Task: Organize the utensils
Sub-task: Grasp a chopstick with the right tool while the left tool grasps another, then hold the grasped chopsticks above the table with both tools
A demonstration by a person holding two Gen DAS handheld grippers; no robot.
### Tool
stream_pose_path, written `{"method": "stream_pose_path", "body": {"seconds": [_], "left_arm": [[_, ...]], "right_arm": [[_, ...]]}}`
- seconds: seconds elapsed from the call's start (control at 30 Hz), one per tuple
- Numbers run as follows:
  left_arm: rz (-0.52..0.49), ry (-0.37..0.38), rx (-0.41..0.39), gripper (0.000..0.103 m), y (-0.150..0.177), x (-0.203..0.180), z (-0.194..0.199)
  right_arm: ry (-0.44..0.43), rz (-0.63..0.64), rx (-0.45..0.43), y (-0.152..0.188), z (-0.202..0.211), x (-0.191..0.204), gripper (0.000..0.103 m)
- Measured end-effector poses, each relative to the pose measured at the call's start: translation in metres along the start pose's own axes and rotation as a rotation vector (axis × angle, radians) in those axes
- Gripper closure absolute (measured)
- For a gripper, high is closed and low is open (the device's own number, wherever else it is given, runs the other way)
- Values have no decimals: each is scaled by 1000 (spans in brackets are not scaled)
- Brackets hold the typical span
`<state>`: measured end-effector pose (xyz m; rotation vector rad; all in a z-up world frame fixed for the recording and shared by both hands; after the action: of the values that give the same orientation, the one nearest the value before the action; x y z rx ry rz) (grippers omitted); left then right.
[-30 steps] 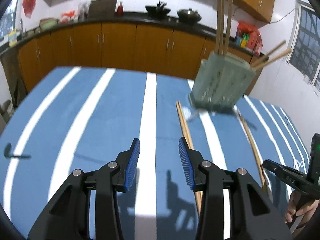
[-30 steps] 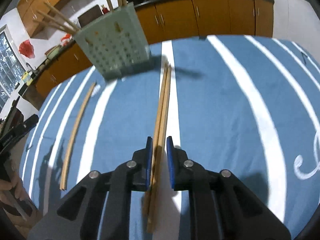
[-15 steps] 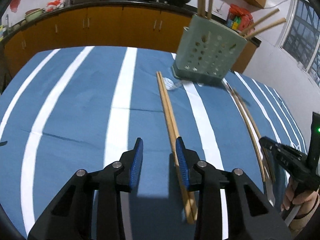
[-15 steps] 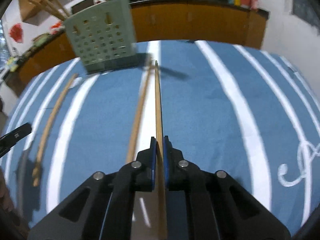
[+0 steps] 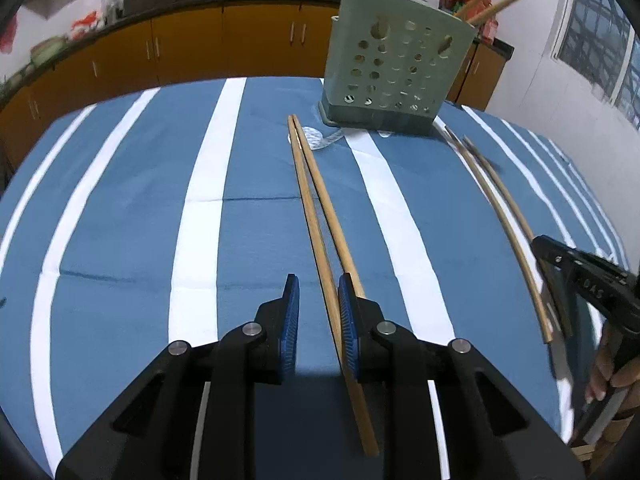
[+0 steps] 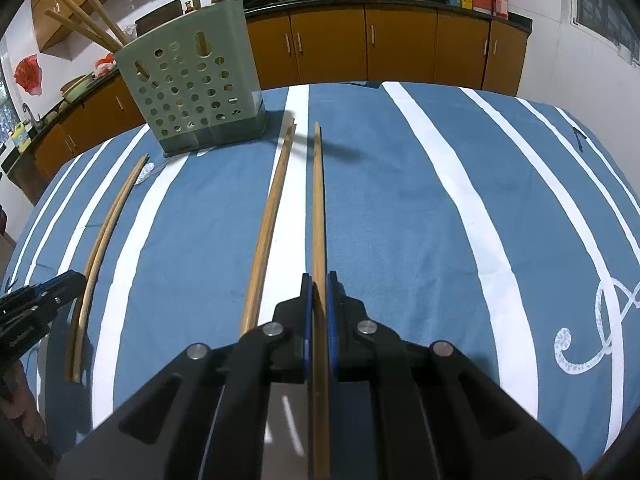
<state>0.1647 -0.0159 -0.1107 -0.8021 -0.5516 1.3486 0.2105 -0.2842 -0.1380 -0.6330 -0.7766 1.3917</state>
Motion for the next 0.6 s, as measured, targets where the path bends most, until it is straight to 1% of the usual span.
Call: {"method": "stream_pose_path", "body": {"seconds": [0.1, 0.17, 0.2, 0.23, 0.33, 0.47, 0.6], "left_arm": [[-2, -13, -2, 81, -2, -2, -3], [-7, -31, -8, 86, -3, -2, -5], [-13, -49, -12, 92, -3, -1, -6], [-12, -58, -13, 94, -4, 1, -6], [2, -80, -12, 95, -6, 13, -6], [43, -143, -12, 95, -9, 47, -4], [65, -170, -16, 95, -11, 69, -1]], "right_arm": [[-10, 3, 2, 2, 2, 2, 91], [-10, 7, 0, 2, 2, 4, 90], [-10, 10, -2, 2, 2, 4, 90], [-8, 16, -2, 2, 2, 5, 93], [-5, 18, -1, 0, 0, 2, 95], [35, 4, -11, -5, -4, -9, 95], [63, -5, -20, -8, -8, -17, 95]]}}
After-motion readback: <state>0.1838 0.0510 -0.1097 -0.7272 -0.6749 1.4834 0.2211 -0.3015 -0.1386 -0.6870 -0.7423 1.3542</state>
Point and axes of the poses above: each gripper's, at about its wrist camera, not at the fingertips, and z roughly against the way its jaws point, x to its left, y to its underside, the point moved 2 cm from there along -z, roughly the way its jaws point, and after that the axes turned 13 degrees about -x, right-handed, at the moved point
